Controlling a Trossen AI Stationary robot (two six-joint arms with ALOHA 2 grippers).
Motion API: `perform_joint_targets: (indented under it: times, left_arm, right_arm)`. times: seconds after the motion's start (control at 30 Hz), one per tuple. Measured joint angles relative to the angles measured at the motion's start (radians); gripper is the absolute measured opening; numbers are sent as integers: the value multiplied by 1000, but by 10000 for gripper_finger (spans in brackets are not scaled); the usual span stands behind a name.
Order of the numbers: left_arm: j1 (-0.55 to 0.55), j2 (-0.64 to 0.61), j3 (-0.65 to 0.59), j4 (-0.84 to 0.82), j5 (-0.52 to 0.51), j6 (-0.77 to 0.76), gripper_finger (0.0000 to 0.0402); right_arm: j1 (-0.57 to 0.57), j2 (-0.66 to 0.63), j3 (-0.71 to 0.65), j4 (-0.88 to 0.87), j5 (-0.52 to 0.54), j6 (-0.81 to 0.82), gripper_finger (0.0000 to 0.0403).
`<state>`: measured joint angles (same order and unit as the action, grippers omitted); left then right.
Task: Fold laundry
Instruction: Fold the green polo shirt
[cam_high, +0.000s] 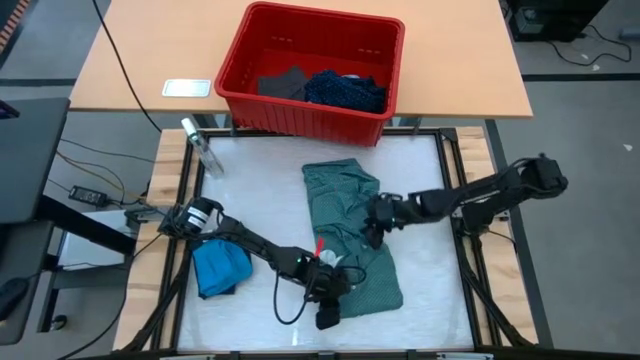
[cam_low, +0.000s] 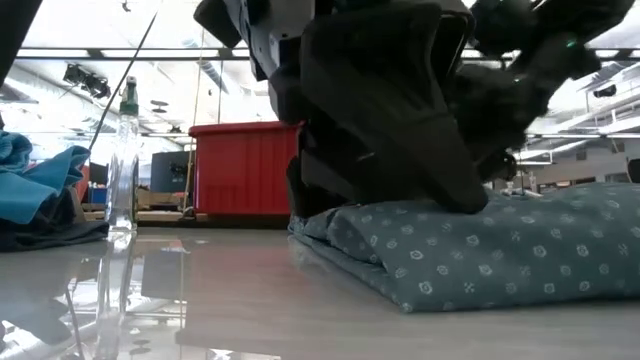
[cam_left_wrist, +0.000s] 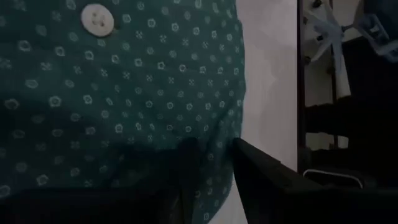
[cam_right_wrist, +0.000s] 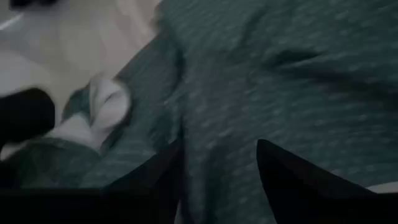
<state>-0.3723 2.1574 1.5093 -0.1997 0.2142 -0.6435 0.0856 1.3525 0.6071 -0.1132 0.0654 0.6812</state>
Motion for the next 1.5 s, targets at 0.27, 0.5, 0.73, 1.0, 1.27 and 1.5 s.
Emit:
perform_joint_targets:
  times: [0.27, 0.5, 0.73, 1.0, 1.27, 1.5]
  left_arm:
    - [-19, 0, 0, -24, 43, -65, 105]
    - [-90, -29, -1, -55, 24, -146, 105]
    - [-112, -130, 1, -56, -168, -147, 105]
    - [-210, -126, 2, -60, -212, -126, 153]
    - [-259, -59, 2, -52, -411, -18, 243]
    - [-240, 40, 2, 53, -340, 23, 213]
  right_arm:
    - [53, -95, 0, 8, -138, 99, 206]
    - [445, -119, -1, 86, 103, 64, 206]
    - [726, 30, 12, 215, 271, -56, 207]
    - [784, 260, 191, 149, 312, -219, 222]
    - [796, 412, 275, -44, 348, -28, 230]
    - [805, 437, 278, -59, 280, 226, 153]
